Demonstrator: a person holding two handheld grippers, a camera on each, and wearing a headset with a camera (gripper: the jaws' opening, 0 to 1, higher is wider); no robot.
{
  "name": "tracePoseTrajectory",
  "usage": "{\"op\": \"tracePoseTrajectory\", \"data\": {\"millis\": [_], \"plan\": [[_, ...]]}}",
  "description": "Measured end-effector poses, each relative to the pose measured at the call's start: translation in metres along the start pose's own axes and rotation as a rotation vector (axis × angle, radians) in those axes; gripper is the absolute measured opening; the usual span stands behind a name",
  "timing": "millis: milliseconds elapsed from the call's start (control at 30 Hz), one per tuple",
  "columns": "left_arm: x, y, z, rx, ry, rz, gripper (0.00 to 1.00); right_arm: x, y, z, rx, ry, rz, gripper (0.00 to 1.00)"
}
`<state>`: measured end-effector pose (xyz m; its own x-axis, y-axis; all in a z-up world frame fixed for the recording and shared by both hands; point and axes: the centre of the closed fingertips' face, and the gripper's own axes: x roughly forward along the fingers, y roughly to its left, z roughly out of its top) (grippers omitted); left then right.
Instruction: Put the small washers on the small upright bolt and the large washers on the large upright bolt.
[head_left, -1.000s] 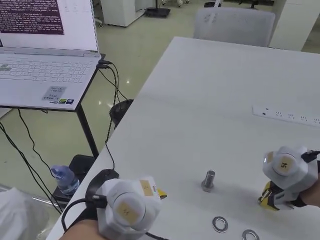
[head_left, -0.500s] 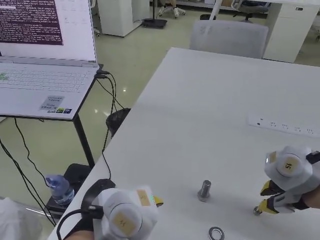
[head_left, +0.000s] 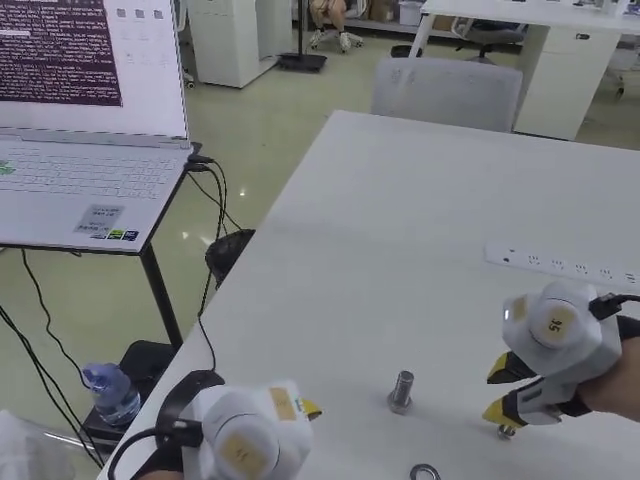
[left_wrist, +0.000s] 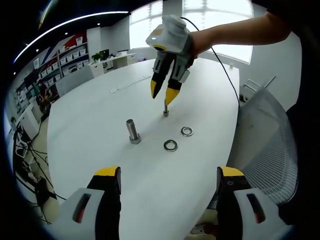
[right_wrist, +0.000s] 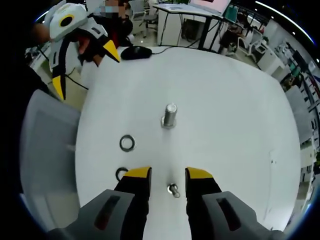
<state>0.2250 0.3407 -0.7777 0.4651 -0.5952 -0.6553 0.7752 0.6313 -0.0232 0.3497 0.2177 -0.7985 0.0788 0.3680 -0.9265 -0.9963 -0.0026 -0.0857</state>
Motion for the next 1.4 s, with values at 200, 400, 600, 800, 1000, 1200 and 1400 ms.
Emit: {"op": "tracePoseTrajectory", "data": {"millis": [200, 400, 600, 800, 1000, 1200, 1400], "plan": [[-0.002, -0.002, -0.002, -0.005, 0.003, 0.002, 0.79, 0.001, 0.015, -0.002, -0.042, 0.01, 0.024, 0.29], [-0.002, -0.003, -0.001, -0.01, 0.001, 0.008, 0.79, 0.001, 0.033, -0.004, -0.059, -0.001, 0.049, 0.3], [-0.003, -0.003, -0.001, -0.012, 0.001, 0.01, 0.79, 0.001, 0.049, -0.01, -0.07, 0.001, 0.064, 0.3], [-0.004, -0.003, -0.001, -0.004, 0.002, 0.016, 0.78, 0.005, 0.058, -0.02, -0.064, 0.01, 0.07, 0.3], [-0.006, -0.002, -0.001, -0.006, -0.003, 0.021, 0.77, 0.012, 0.067, -0.028, -0.058, 0.016, 0.08, 0.3], [-0.005, -0.004, -0.001, -0.005, -0.001, 0.019, 0.77, 0.023, 0.075, -0.038, -0.051, 0.026, 0.092, 0.3], [-0.005, -0.005, -0.001, -0.002, -0.001, 0.014, 0.77, 0.037, 0.082, -0.045, -0.058, 0.037, 0.092, 0.32]]}}
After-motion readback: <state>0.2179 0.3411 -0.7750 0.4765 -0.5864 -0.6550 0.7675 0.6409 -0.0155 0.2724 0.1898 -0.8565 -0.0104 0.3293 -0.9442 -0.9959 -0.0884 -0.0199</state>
